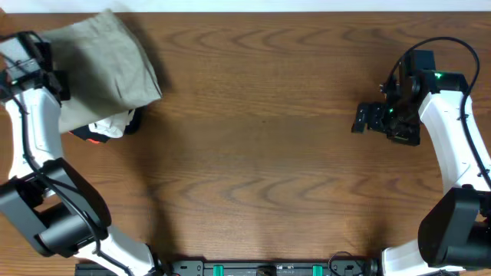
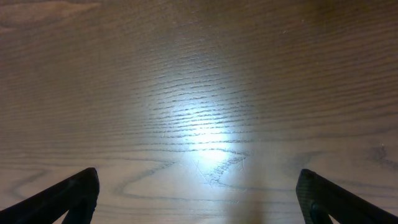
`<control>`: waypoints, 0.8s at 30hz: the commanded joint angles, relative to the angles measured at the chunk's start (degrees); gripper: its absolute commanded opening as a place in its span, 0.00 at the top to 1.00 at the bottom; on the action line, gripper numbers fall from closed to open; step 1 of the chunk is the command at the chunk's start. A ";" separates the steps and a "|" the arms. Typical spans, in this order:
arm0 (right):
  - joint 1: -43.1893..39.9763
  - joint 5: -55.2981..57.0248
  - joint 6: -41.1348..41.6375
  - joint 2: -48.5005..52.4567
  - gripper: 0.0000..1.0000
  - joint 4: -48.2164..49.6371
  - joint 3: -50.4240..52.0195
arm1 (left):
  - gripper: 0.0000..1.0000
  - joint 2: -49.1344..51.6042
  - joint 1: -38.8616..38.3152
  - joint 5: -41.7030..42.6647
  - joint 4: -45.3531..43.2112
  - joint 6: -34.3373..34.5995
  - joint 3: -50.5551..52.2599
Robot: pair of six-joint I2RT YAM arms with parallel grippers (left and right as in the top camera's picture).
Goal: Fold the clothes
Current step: 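Release the shorts on top of the stack with the left gripper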
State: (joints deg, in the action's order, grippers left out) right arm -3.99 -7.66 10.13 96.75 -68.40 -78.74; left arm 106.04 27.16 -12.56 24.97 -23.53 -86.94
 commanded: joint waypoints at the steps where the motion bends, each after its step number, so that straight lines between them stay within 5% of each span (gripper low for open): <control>1: -0.11 0.39 0.55 0.13 0.01 -0.11 0.02 | 0.07 -0.52 1.18 -1.38 -1.73 6.14 -1.44; 6: -0.11 0.39 0.52 0.13 0.01 -0.11 0.02 | 0.01 -6.14 1.11 -1.18 -3.93 15.91 -2.75; 11: -0.11 0.39 0.52 0.13 0.01 -0.11 0.02 | 0.02 -13.81 1.16 10.99 -4.00 27.04 -2.99; 14: -0.11 0.39 0.52 0.13 0.01 -0.11 0.02 | 0.21 -16.04 1.16 20.04 -0.76 32.81 -2.99; 17: -0.11 0.39 0.52 0.13 0.01 -0.11 0.02 | 0.57 -16.17 1.16 27.23 4.24 36.79 -2.97; 20: -0.11 0.39 0.55 0.13 0.01 -0.11 0.02 | 0.80 -16.22 0.98 29.09 9.64 39.63 -2.97; 24: -0.11 0.39 0.55 0.13 0.01 -0.11 0.02 | 0.87 -16.85 0.15 29.14 15.76 40.35 -2.97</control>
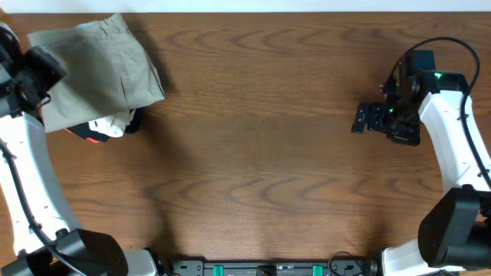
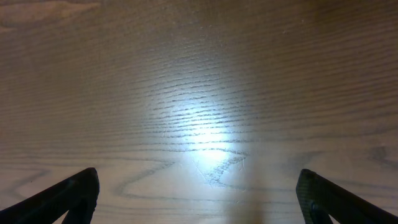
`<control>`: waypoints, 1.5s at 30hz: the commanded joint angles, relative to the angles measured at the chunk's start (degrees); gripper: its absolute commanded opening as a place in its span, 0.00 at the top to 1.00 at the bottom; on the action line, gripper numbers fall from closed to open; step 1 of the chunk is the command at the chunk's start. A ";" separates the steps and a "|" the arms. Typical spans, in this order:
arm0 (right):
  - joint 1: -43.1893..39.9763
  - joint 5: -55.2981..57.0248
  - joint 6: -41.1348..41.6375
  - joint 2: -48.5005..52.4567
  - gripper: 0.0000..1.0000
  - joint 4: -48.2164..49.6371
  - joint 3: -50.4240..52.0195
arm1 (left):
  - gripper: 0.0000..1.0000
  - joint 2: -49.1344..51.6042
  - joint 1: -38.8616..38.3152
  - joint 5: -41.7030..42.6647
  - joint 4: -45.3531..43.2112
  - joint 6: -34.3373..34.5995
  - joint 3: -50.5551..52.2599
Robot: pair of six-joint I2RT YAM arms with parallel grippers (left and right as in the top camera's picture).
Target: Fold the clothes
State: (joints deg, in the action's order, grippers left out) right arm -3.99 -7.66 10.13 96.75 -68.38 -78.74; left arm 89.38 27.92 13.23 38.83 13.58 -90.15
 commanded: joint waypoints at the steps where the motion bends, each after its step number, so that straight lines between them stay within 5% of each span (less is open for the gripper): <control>1: -0.11 0.39 0.55 0.13 0.01 -0.13 0.02 | 0.88 -0.48 -0.96 3.34 2.82 3.23 0.24; 7: -0.11 0.39 0.55 0.13 0.01 -0.13 0.02 | 0.83 -1.64 -4.24 5.27 3.61 3.23 0.24; 10: -0.11 0.39 0.55 0.13 0.01 -0.13 0.02 | 0.55 -1.60 -5.84 5.25 4.13 3.26 0.31; 14: -0.11 0.39 0.55 0.13 0.01 -0.13 0.02 | 0.02 -1.62 -7.19 5.25 5.01 3.23 0.35; 45: -0.11 0.39 0.52 0.13 0.01 -0.13 0.02 | 0.02 -1.60 -7.43 5.20 5.29 3.23 0.35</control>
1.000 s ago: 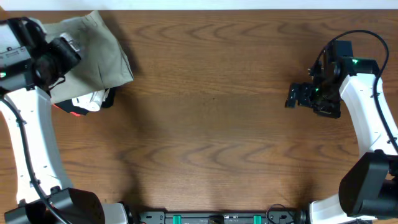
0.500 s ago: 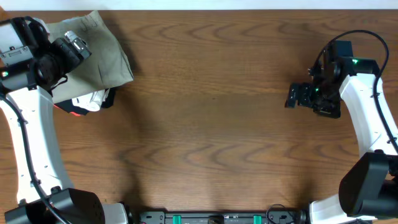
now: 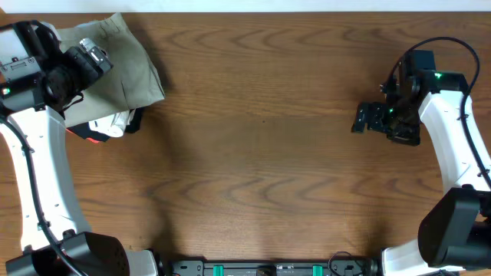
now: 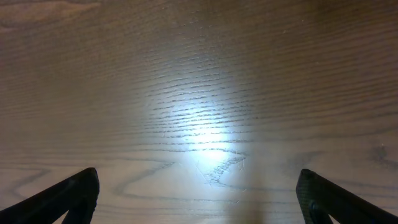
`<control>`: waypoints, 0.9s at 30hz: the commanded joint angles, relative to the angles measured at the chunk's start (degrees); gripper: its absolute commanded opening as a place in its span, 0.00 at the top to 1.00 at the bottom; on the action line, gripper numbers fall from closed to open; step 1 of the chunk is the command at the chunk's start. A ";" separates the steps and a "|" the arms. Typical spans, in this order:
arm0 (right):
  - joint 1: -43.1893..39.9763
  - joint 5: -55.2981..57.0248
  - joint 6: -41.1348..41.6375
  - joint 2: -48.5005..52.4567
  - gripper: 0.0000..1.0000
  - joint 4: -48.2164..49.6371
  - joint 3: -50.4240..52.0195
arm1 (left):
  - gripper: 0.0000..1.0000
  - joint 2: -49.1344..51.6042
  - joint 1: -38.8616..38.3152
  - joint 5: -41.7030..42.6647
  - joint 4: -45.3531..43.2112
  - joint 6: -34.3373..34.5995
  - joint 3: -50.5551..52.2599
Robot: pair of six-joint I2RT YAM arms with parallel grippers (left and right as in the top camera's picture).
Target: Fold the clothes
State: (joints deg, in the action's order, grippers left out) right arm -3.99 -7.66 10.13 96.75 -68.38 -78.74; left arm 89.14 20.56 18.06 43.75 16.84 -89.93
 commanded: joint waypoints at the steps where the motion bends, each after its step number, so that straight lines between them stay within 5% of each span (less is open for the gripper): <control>1: -0.11 0.39 0.52 0.13 0.01 -0.13 0.02 | 0.02 -1.36 -0.07 0.37 0.37 -0.02 0.13; 15: -0.07 0.39 0.55 -6.78 0.01 -0.13 0.02 | 0.02 -1.36 -0.07 0.37 0.37 -0.02 0.13; 27: 0.48 0.42 0.52 -33.42 0.01 -0.17 0.02 | 0.02 -1.36 -0.07 0.37 0.37 -0.02 0.13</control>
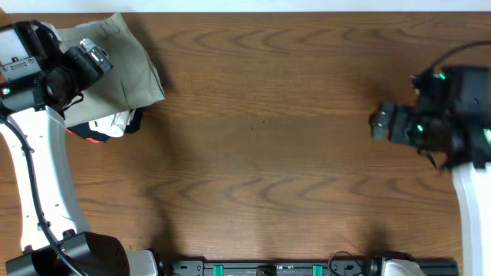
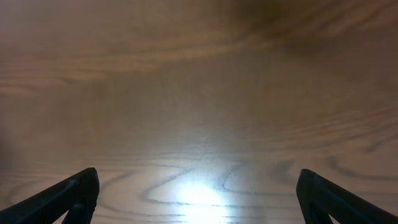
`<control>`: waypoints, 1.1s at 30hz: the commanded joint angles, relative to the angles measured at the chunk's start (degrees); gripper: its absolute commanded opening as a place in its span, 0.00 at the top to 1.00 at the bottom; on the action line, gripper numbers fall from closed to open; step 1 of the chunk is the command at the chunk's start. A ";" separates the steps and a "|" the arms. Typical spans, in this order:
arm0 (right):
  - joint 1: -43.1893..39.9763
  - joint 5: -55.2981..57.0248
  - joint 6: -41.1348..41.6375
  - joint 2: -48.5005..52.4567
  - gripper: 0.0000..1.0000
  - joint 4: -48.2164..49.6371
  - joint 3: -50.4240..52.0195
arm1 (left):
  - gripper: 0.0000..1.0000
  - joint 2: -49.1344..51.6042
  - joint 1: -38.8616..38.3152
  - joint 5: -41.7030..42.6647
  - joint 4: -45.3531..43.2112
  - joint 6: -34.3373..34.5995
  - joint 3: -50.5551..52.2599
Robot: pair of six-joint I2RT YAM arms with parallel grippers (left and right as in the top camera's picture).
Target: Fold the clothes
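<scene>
A folded khaki garment lies at the table's far left corner, on top of a white, red and black bundle that sticks out below it. My left gripper hangs over the khaki garment's left part; the overhead view does not show how its jaws stand. My right gripper is at the right side of the table, far from the clothes. In the right wrist view it is open, its dark fingertips wide apart with only bare wood between them.
The wooden table fills the overhead view, with its far edge along the top. The left arm's white links run down the left side. A black bar with green parts sits at the near edge.
My right arm has shifted to the right and looks bigger and blurred from overhead; its wrist view shows a different patch of wood grain. The left arm and the clothes have not moved.
My left gripper was first at the table's left edge beside the khaki pile, then further out to the left, then over the pile's left part, where it still is. The right gripper stayed open over bare wood throughout and only now has shifted right.
</scene>
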State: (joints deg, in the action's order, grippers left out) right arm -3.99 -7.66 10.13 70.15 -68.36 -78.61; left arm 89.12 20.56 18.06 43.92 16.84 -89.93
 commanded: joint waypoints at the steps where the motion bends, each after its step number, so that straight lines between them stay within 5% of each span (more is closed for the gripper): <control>1: 0.87 0.37 0.52 -9.73 0.01 -0.28 -0.11 | 0.02 -1.36 -0.07 0.37 0.20 -0.02 0.13; 16: 9.68 2.75 0.11 -44.48 0.01 0.26 0.17 | 0.02 -1.36 -0.07 0.37 0.20 -0.02 0.13; 26: 9.57 3.23 0.09 -56.89 0.01 1.14 4.98 | 0.02 -1.33 -0.07 0.37 0.20 -0.02 0.13; 33: 9.64 3.32 0.13 -63.32 0.01 10.36 16.94 | 0.02 -1.36 -0.07 0.37 0.20 -0.02 0.13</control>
State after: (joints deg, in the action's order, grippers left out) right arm 5.17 -5.08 10.15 9.02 -60.27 -66.11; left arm 89.12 20.56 18.06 43.92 16.84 -89.93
